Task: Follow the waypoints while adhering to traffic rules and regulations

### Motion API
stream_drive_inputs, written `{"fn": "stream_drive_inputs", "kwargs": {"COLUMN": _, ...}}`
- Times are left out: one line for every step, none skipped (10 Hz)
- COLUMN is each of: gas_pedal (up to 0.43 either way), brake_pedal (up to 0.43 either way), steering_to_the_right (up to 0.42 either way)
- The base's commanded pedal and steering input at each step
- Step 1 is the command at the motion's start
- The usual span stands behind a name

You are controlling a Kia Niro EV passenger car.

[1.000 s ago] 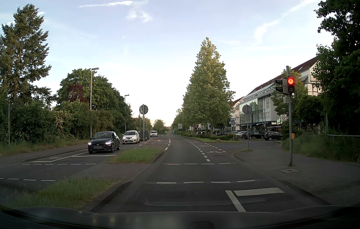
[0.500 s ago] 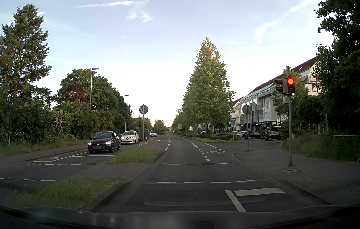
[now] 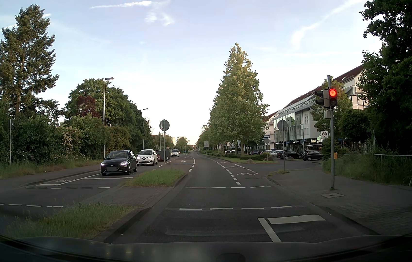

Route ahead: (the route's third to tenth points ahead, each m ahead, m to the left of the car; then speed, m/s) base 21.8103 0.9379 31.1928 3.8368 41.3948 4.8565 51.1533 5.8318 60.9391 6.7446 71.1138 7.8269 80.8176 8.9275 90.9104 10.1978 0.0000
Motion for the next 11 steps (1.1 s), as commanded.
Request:
{"fn": "stream_drive_inputs", "kwargs": {"gas_pedal": 0.000, "brake_pedal": 0.415, "steering_to_the_right": 0.011}}
{"fn": "stream_drive_inputs", "kwargs": {"gas_pedal": 0.000, "brake_pedal": 0.415, "steering_to_the_right": 0.011}}
{"fn": "stream_drive_inputs", "kwargs": {"gas_pedal": 0.000, "brake_pedal": 0.415, "steering_to_the_right": 0.011}}
{"fn": "stream_drive_inputs", "kwargs": {"gas_pedal": 0.000, "brake_pedal": 0.415, "steering_to_the_right": 0.011}}
{"fn": "stream_drive_inputs", "kwargs": {"gas_pedal": 0.000, "brake_pedal": 0.415, "steering_to_the_right": 0.011}}
{"fn": "stream_drive_inputs", "kwargs": {"gas_pedal": 0.000, "brake_pedal": 0.415, "steering_to_the_right": 0.011}}
{"fn": "stream_drive_inputs", "kwargs": {"gas_pedal": 0.000, "brake_pedal": 0.415, "steering_to_the_right": 0.011}}
{"fn": "stream_drive_inputs", "kwargs": {"gas_pedal": 0.000, "brake_pedal": 0.415, "steering_to_the_right": 0.011}}
{"fn": "stream_drive_inputs", "kwargs": {"gas_pedal": 0.000, "brake_pedal": 0.415, "steering_to_the_right": 0.011}}
{"fn": "stream_drive_inputs", "kwargs": {"gas_pedal": 0.000, "brake_pedal": 0.421, "steering_to_the_right": 0.011}}
{"fn": "stream_drive_inputs", "kwargs": {"gas_pedal": 0.000, "brake_pedal": 0.415, "steering_to_the_right": 0.011}}
